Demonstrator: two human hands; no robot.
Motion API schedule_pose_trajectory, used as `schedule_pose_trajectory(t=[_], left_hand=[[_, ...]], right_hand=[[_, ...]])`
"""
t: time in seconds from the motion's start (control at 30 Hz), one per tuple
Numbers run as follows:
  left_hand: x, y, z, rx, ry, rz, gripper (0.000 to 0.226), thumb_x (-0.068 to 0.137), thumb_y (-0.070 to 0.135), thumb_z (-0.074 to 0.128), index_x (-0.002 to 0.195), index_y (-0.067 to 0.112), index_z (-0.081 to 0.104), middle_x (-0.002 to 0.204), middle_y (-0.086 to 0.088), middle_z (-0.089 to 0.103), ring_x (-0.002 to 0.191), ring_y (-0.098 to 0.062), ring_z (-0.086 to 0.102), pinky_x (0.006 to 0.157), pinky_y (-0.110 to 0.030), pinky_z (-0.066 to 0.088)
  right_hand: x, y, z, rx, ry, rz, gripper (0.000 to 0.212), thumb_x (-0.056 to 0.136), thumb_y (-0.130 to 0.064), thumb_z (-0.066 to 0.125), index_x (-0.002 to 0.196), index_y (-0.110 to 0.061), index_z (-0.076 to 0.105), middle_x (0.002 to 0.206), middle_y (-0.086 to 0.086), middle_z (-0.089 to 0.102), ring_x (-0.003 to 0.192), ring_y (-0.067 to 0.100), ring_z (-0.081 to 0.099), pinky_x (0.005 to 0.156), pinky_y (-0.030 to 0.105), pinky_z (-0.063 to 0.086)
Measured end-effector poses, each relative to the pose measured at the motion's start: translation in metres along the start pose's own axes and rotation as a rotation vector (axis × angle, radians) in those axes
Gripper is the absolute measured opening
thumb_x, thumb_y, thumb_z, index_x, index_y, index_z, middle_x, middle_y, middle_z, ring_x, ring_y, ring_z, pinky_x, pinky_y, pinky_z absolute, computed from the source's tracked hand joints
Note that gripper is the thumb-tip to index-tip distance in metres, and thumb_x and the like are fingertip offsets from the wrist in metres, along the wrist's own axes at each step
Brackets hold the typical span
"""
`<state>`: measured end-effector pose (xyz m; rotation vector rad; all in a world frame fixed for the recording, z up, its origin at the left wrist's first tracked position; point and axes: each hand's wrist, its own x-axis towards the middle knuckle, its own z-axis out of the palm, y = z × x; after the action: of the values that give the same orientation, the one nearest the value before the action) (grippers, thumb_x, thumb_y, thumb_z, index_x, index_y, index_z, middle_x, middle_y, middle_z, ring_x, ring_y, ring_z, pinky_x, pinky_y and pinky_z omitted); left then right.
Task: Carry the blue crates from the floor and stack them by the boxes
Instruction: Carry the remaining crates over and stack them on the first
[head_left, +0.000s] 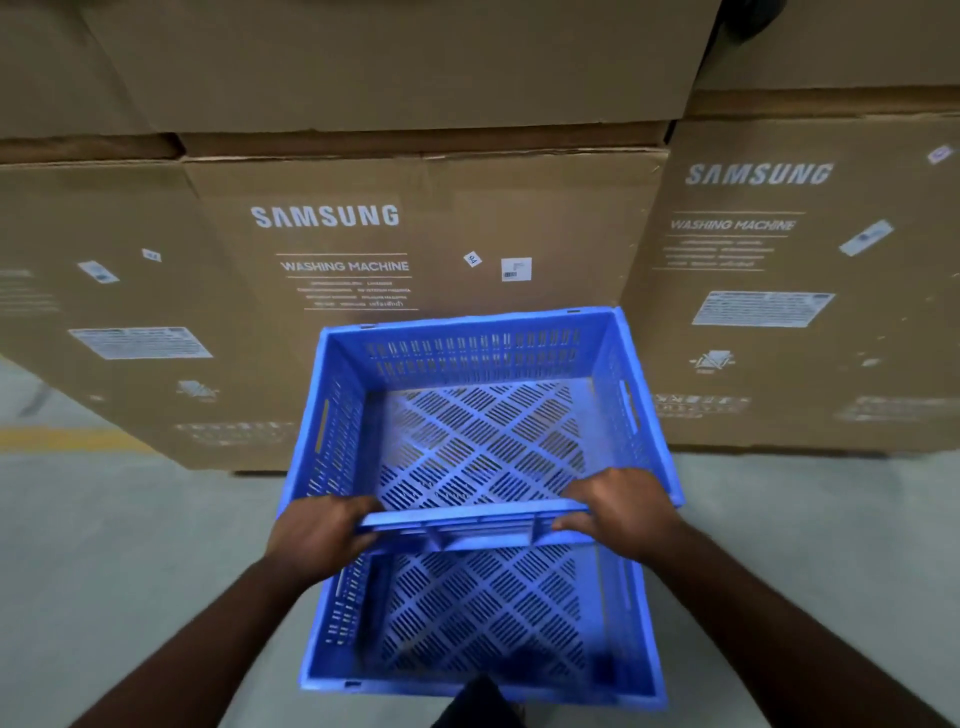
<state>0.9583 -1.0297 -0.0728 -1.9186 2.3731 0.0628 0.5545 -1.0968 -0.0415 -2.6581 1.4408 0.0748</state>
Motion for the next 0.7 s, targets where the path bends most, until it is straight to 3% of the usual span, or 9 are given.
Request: schedule_pose_trajectory(t=[0.13, 0.2, 0.27, 0.37, 0.43, 0.53, 0.63, 0.7], left_hand=[[-0.012, -0.005, -0.004, 0.006, -0.058, -0.016, 0.039, 0.081, 0.063, 0.052, 0.114, 0.042, 0.051, 0.1, 0.006, 0.073, 0.093, -0.022, 0.07, 0.071, -0.034, 0.053], [-0.019, 0.002, -0.002, 0.032, -0.094, 0.057, 0.037, 0.085, 0.061, 0.049, 0.114, 0.037, 0.051, 0.101, 0.003, 0.072, 0.094, -0.026, 0.069, 0.07, -0.035, 0.052], [-0.022, 0.009, -0.005, 0.08, -0.056, 0.102, 0.036, 0.083, 0.061, 0.053, 0.106, 0.034, 0.053, 0.091, 0.004, 0.072, 0.083, -0.026, 0.071, 0.062, -0.034, 0.052], [-0.027, 0.011, -0.008, 0.11, -0.013, 0.067, 0.035, 0.069, 0.053, 0.072, 0.089, 0.03, 0.054, 0.071, 0.007, 0.069, 0.062, -0.023, 0.07, 0.046, -0.028, 0.046], [-0.033, 0.007, -0.007, 0.136, -0.004, 0.027, 0.036, 0.062, 0.046, 0.077, 0.085, 0.029, 0.055, 0.066, 0.004, 0.068, 0.056, -0.024, 0.068, 0.042, -0.026, 0.044], [-0.045, -0.004, -0.008, 0.095, 0.027, 0.028, 0.041, 0.05, 0.034, 0.082, 0.081, 0.027, 0.056, 0.052, 0.0, 0.061, 0.04, -0.024, 0.061, 0.034, -0.022, 0.034], [-0.064, -0.015, 0.003, 0.032, 0.046, 0.023, 0.043, 0.053, 0.031, 0.077, 0.086, 0.028, 0.051, 0.05, 0.0, 0.06, 0.037, -0.024, 0.058, 0.034, -0.021, 0.03], [-0.075, -0.015, 0.015, 0.011, 0.083, 0.017, 0.034, 0.059, 0.034, 0.065, 0.09, 0.03, 0.052, 0.054, 0.0, 0.063, 0.041, -0.025, 0.06, 0.036, -0.024, 0.039]], right_hand=[[-0.02, -0.016, 0.016, -0.02, 0.162, 0.053, 0.04, 0.074, -0.072, 0.06, 0.082, -0.034, 0.068, 0.068, -0.005, 0.07, 0.065, 0.02, 0.07, 0.053, 0.03, 0.048], [-0.034, -0.021, 0.033, -0.022, 0.147, 0.107, 0.04, 0.073, -0.072, 0.054, 0.079, -0.035, 0.066, 0.064, -0.007, 0.067, 0.062, 0.017, 0.069, 0.053, 0.03, 0.049], [-0.039, -0.017, 0.04, -0.032, 0.177, 0.096, 0.037, 0.074, -0.069, 0.054, 0.079, -0.034, 0.066, 0.066, -0.008, 0.067, 0.065, 0.015, 0.069, 0.057, 0.031, 0.05], [-0.036, -0.022, 0.031, -0.009, 0.086, 0.111, 0.035, 0.081, -0.063, 0.057, 0.092, -0.032, 0.067, 0.079, -0.004, 0.071, 0.079, 0.02, 0.07, 0.069, 0.035, 0.051], [-0.032, -0.032, 0.029, -0.01, -0.118, 0.103, 0.028, 0.088, -0.044, 0.058, 0.113, -0.032, 0.06, 0.097, 0.002, 0.072, 0.095, 0.028, 0.068, 0.077, 0.038, 0.051], [-0.041, -0.048, 0.043, 0.097, -0.427, 0.052, 0.06, 0.087, -0.018, 0.052, 0.139, -0.046, 0.037, 0.115, 0.008, 0.067, 0.105, 0.034, 0.064, 0.083, 0.04, 0.051], [-0.068, -0.074, 0.08, 0.235, -0.464, 0.106, 0.073, 0.09, -0.016, 0.046, 0.15, -0.053, 0.027, 0.146, -0.006, 0.054, 0.126, 0.024, 0.057, 0.097, 0.032, 0.046], [-0.086, -0.087, 0.1, 0.248, -0.363, 0.142, 0.069, 0.089, -0.018, 0.047, 0.148, -0.051, 0.034, 0.147, -0.014, 0.052, 0.125, 0.019, 0.058, 0.097, 0.028, 0.047]])
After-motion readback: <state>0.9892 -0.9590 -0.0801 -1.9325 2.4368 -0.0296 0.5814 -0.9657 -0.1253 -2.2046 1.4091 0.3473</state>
